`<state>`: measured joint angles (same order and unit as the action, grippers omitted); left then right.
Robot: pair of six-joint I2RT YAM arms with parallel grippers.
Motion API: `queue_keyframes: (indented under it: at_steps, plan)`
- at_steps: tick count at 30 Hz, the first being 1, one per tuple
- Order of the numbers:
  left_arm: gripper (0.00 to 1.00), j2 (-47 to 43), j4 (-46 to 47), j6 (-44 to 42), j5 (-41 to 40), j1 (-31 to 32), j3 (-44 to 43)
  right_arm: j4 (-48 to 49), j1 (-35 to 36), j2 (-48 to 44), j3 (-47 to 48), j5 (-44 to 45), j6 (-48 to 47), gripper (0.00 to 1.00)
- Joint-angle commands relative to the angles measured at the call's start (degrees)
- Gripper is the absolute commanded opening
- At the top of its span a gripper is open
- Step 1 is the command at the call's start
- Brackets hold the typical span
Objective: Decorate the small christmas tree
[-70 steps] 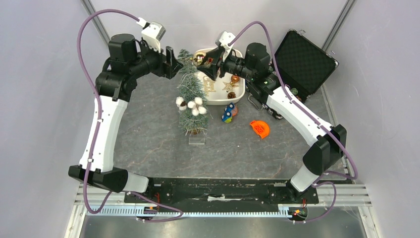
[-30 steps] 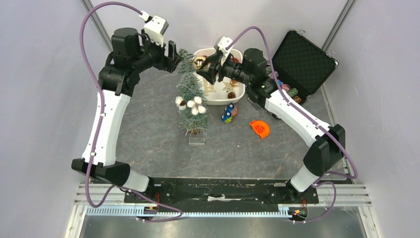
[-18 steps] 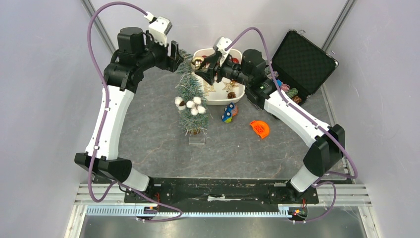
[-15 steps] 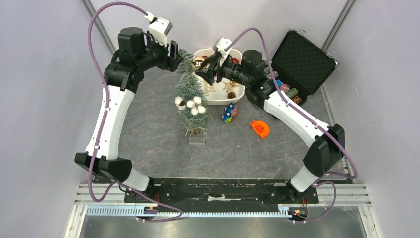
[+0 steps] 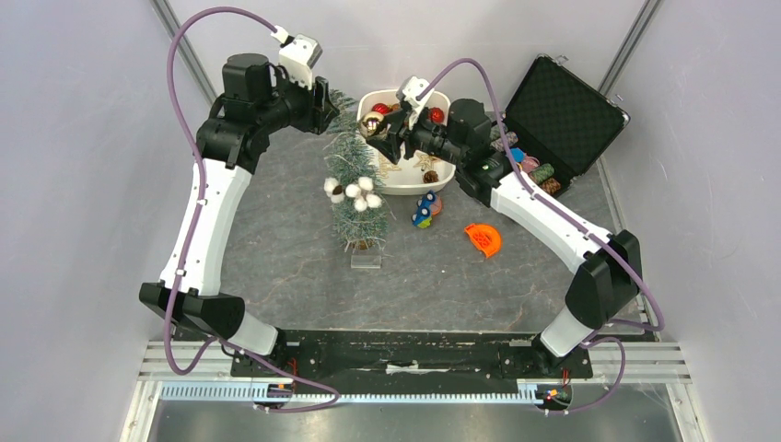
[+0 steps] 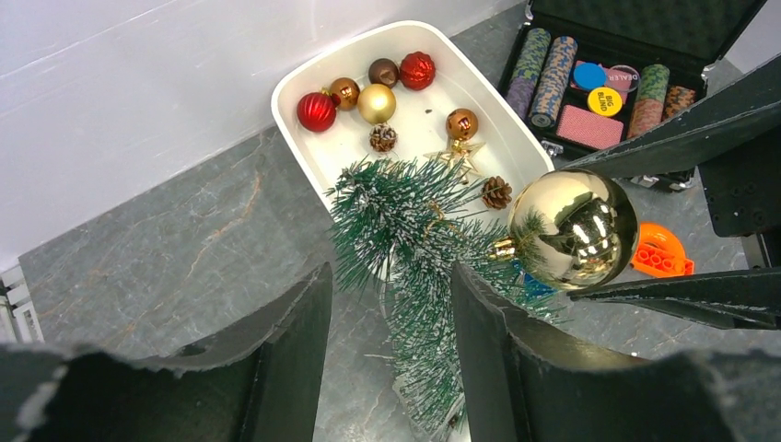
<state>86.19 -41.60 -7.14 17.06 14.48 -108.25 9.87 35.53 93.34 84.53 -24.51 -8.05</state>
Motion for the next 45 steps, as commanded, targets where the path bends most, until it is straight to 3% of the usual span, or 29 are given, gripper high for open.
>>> queue_keyframes:
  at_steps: [1,28,39,45]
  plan:
    - [0.56,-2.5,2.0,1.3,1.6,-0.1,0.2,2.2,0.3,-3.2,0.1,0.2,0.2,0.27]
    - [0.64,-6.8,0.5,-0.1,1.7,-0.1,2.2,2.2,0.4,-4.2,-2.3,-0.6,0.6,0.31]
    - [0.87,-3.6,1.7,0.3,0.8,-0.1,0.2,2.1,0.7,-4.2,-2.9,-0.8,0.6,0.34]
    - [0.87,-1.5,2.0,0.6,1.1,-0.1,-0.2,2.1,0.9,-4.2,-2.8,-0.8,0.6,0.34]
